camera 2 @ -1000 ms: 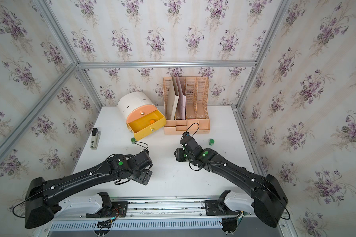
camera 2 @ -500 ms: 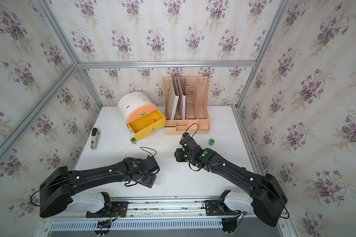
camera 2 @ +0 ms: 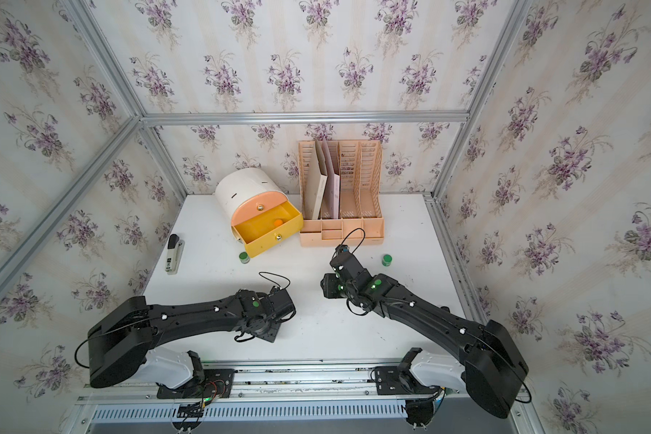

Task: Put the paint cans in the drawer according to color
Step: Pick up the paint can at the center of the board.

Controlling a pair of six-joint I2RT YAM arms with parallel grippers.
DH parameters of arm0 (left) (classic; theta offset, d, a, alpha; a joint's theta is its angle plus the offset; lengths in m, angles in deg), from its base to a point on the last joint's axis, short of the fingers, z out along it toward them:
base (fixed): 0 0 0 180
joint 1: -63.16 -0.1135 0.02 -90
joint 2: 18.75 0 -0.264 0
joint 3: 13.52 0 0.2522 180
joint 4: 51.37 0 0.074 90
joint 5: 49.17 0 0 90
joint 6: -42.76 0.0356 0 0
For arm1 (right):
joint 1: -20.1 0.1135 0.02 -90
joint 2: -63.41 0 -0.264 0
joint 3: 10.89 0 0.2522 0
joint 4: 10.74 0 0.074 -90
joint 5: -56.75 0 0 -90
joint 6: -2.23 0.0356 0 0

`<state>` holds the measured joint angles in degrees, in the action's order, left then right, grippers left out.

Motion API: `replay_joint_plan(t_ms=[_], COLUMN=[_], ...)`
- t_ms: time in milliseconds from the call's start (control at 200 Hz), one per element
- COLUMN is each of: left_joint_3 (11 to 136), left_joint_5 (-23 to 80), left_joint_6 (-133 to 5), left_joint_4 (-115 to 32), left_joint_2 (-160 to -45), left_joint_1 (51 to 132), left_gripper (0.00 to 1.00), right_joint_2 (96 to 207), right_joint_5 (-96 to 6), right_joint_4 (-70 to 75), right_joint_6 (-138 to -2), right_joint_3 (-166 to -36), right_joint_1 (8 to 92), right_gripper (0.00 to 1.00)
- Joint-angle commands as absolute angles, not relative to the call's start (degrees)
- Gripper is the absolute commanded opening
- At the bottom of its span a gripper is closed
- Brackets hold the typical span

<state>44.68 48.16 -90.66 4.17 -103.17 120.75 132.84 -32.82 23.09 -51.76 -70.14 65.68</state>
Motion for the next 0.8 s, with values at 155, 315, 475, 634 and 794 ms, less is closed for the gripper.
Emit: replay_joint_plan(t_ms=[155, 315, 475, 634, 794], left_joint_3=[45.4, 44.6, 42.6, 41.1, 41.0], left_joint_5=[49.4, 48.1, 45.5, 45.4, 45.4], left_joint_6=[-90.9, -90.3, -89.4, -89.5, -89.3], left_joint_4=[4.4, 3.7, 0.9, 0.2, 0.6], left_joint_2=[-102.2, -100.8, -98.1, -96.7, -96.4], left_joint_1=[119.5, 118.7, 117.1, 116.5, 116.3], left_gripper=[0.61, 0.59, 0.56, 0.46, 0.36], right_joint_2=[132.2, 132.1, 132.0, 131.9, 131.9], right_joint_5=[-32.0, -31.8, -31.7, -31.6, -31.5], right_joint_4=[22.9, 23.1, 23.1, 23.3, 23.3], right_joint_6=[-51.5, -51.5, -51.4, -51.3, -51.3], right_joint_3=[-70.2, -70.2, -70.2, -70.3, -70.2], right_joint_1=[65.7, 65.7, 65.7, 65.7, 65.7], right_gripper=[0.49, 0.49, 0.49, 0.49, 0.49])
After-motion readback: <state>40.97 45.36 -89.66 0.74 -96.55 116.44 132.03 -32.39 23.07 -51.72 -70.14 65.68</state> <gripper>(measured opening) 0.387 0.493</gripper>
